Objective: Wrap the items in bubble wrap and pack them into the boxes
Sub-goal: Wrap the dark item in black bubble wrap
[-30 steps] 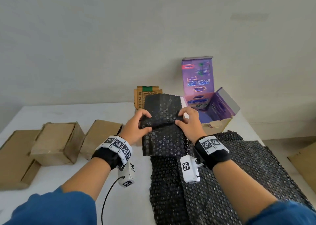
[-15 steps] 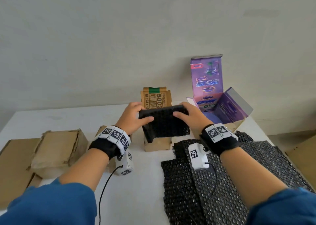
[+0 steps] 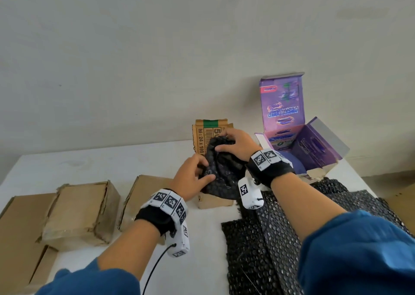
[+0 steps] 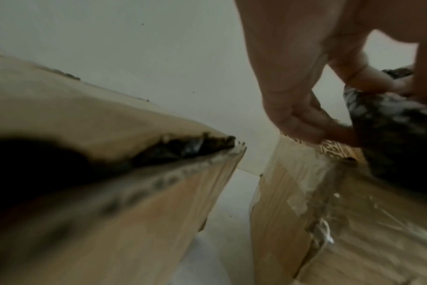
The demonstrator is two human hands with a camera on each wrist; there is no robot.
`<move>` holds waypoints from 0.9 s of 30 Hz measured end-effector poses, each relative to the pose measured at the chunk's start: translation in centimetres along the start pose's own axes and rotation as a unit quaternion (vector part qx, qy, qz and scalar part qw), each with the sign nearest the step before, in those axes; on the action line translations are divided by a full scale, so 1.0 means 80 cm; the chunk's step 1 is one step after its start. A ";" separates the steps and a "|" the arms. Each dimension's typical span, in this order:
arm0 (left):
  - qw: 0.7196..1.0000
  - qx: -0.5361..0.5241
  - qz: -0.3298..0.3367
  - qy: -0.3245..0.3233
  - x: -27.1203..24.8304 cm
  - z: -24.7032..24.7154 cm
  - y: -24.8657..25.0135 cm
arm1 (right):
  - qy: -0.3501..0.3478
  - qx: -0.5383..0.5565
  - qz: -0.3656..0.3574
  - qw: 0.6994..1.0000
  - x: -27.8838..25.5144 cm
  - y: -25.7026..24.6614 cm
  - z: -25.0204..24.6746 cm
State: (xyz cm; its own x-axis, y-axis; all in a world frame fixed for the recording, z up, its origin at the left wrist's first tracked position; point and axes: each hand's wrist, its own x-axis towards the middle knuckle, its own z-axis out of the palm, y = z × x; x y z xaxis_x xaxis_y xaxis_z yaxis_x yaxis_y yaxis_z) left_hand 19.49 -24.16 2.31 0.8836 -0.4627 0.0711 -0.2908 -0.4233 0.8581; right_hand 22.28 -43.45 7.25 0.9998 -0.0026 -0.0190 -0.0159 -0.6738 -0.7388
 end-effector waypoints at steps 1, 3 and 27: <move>1.000 0.000 0.007 -0.018 0.003 -0.001 0.001 | -0.015 -0.003 -0.010 1.000 0.003 0.000 0.001; 0.999 0.015 0.015 -0.045 0.008 -0.002 0.003 | -0.027 -0.020 -0.024 0.999 0.008 -0.003 0.002; 0.881 0.457 0.027 -0.124 0.048 0.006 0.005 | -0.170 -0.370 -0.038 0.913 -0.013 0.019 0.024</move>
State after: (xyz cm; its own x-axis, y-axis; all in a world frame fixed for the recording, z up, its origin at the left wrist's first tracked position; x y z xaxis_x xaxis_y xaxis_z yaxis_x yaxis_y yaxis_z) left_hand 22.63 -26.46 2.70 0.7849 -0.6097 -0.1103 -0.6041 -0.7927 0.0820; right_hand 21.19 -43.04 4.85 0.9343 0.2091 -0.2888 0.1904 -0.9774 -0.0920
